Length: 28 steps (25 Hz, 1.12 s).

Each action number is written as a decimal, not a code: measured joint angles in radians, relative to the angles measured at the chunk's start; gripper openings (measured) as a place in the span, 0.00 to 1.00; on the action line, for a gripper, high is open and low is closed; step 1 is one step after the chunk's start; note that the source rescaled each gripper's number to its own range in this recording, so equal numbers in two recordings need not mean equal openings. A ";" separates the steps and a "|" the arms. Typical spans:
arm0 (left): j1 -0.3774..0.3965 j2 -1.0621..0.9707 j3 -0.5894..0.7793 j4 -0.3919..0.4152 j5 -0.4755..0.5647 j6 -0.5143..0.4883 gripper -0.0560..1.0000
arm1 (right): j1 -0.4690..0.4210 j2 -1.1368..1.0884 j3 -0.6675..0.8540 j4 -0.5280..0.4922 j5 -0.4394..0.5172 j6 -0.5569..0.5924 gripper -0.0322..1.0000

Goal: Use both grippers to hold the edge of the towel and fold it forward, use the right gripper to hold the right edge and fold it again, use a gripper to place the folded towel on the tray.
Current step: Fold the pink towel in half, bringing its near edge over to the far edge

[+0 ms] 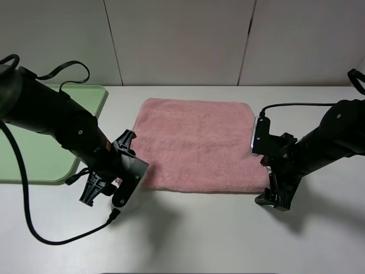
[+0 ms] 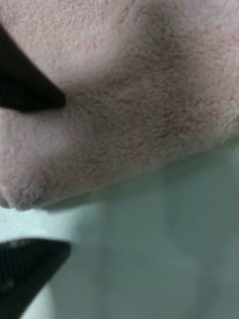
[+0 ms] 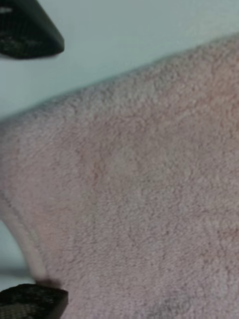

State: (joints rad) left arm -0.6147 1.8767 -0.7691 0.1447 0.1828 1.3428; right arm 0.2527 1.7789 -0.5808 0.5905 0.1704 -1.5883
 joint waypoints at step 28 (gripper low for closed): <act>0.000 0.007 0.003 0.001 -0.011 0.000 0.06 | 0.000 0.008 0.006 -0.030 -0.079 -0.015 0.03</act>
State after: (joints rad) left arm -0.6147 1.8835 -0.7658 0.1458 0.1720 1.3428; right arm 0.2527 1.7870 -0.5751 0.5604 0.0913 -1.6030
